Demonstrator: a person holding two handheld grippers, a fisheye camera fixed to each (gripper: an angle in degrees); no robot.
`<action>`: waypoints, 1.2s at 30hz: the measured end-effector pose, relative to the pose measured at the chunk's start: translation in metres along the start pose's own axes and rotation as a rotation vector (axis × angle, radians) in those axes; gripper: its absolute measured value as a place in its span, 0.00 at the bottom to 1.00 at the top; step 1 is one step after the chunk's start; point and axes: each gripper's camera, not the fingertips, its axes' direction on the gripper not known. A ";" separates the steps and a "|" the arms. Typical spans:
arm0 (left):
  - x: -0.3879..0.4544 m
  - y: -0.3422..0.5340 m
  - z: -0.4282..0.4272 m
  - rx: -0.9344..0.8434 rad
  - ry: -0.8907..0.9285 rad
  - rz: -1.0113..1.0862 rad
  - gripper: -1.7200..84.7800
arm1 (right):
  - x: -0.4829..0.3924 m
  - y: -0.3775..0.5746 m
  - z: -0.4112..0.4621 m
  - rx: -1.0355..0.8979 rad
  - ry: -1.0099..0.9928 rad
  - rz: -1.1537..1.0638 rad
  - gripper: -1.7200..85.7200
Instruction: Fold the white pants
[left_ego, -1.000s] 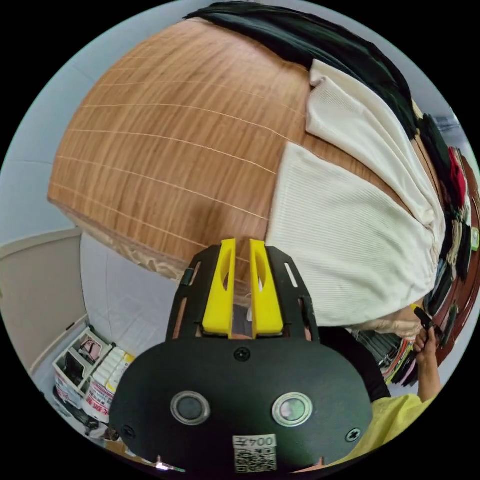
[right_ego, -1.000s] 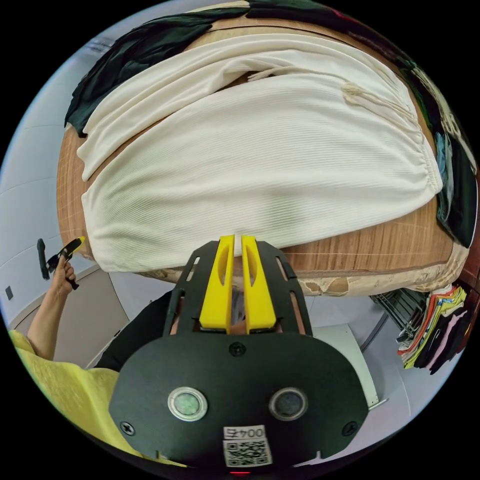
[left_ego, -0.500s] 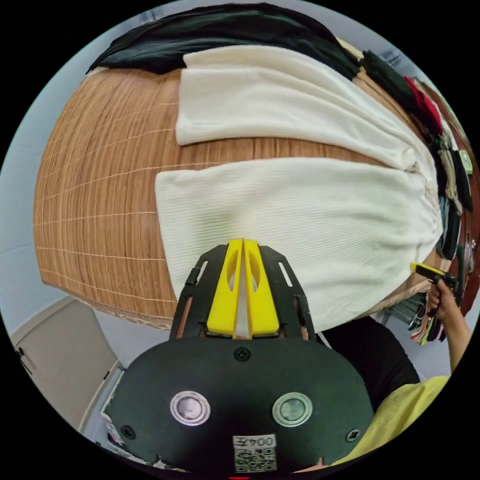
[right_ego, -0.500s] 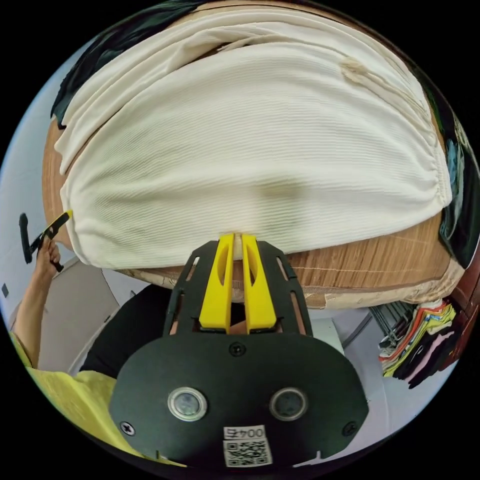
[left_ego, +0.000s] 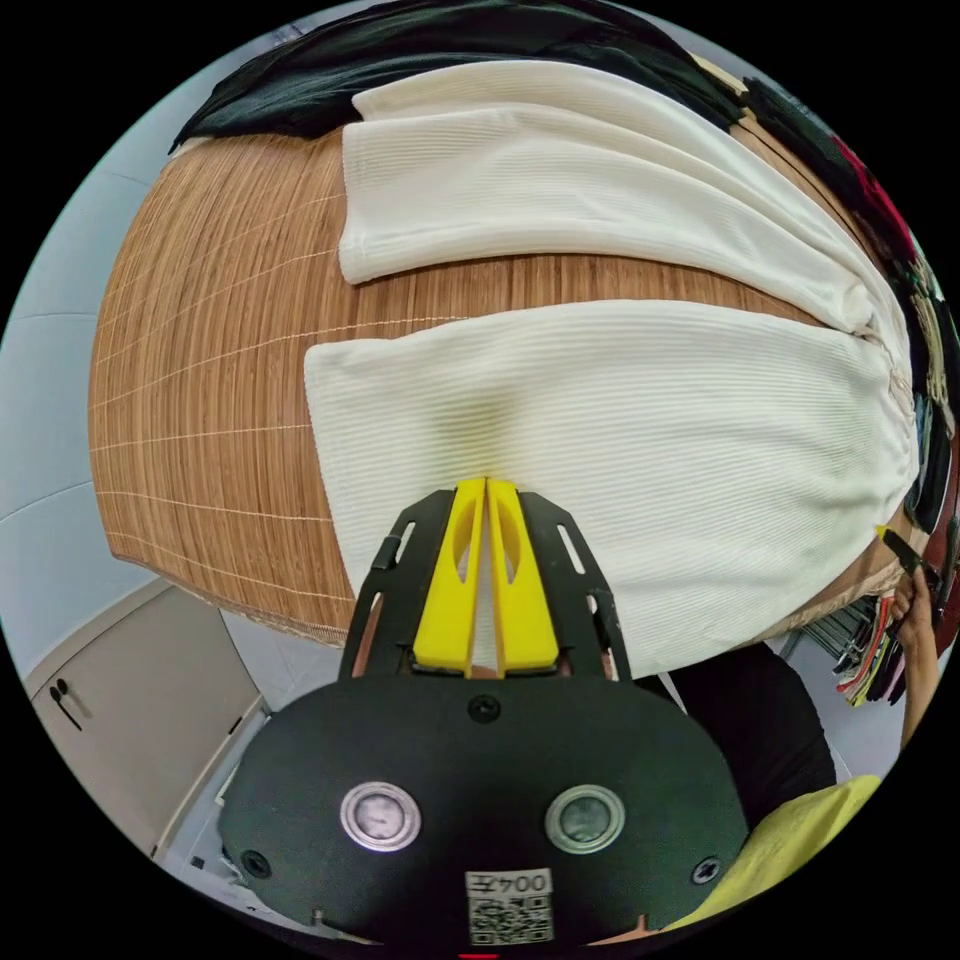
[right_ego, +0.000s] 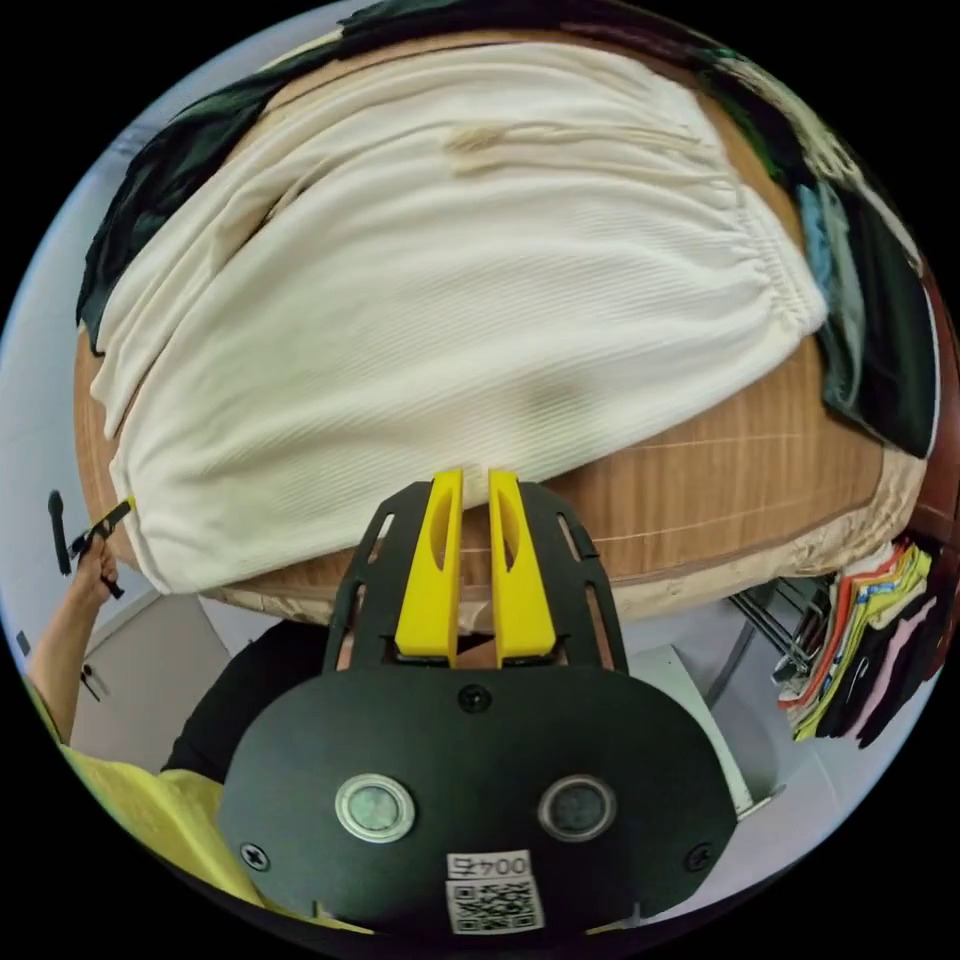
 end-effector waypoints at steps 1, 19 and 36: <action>0.005 0.000 -0.003 -0.001 -0.022 0.007 0.03 | 0.014 0.000 -0.011 0.054 0.004 0.050 0.06; 0.018 0.003 -0.042 -0.034 -0.040 -0.027 0.03 | 0.141 -0.063 -0.047 0.055 0.000 0.405 0.05; 0.006 0.013 -0.091 0.012 0.050 0.000 0.04 | -0.083 -0.054 -0.029 -0.152 0.012 -0.121 0.06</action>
